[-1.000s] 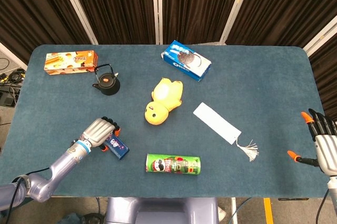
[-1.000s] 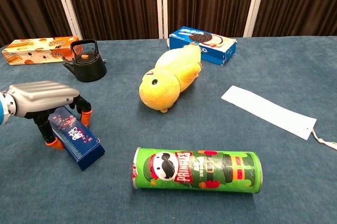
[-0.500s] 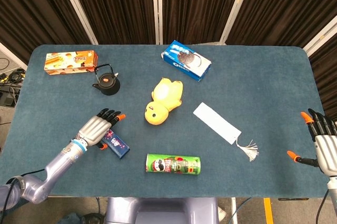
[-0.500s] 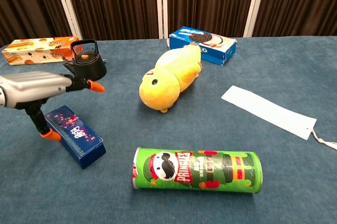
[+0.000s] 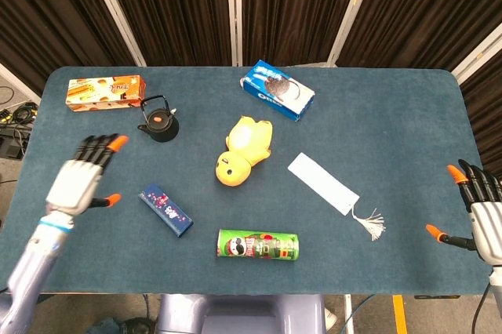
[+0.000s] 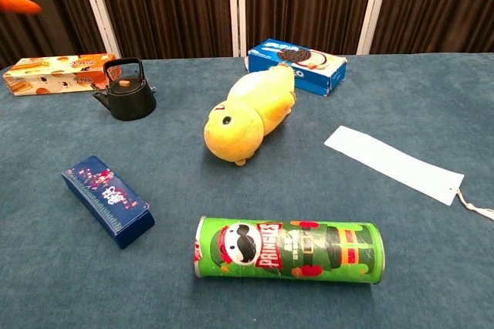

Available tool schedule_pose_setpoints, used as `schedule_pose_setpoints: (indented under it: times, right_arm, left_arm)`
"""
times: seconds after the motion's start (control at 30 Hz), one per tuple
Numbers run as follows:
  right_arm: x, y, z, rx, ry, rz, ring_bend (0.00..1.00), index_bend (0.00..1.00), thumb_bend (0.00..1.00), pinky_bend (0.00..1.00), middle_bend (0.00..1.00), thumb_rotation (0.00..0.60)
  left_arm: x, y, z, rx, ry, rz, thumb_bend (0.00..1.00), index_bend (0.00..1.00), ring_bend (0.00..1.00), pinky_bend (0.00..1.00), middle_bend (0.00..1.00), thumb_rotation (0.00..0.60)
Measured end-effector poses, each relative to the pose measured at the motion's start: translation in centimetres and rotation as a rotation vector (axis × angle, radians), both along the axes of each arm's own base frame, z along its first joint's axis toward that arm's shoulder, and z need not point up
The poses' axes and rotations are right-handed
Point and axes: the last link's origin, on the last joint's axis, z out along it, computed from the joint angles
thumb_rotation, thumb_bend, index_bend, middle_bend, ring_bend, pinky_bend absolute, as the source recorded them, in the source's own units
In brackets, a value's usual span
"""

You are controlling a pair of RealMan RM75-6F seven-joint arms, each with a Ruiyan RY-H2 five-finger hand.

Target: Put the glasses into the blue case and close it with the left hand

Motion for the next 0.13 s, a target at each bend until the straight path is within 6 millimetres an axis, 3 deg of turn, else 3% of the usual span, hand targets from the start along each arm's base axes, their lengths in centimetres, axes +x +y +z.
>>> schedule_pose_setpoints:
  times: [0.13]
  right_arm:
    - [0.2, 0.1, 0.1, -0.005, -0.001, 0.015, 0.0, 0.0, 0.0, 0.0, 0.0, 0.6]
  left_arm:
    - [-1.2, -3.3, 2.2, 0.097, -0.005, 0.087, 0.0, 0.0, 0.0, 0.0, 0.0, 0.6]
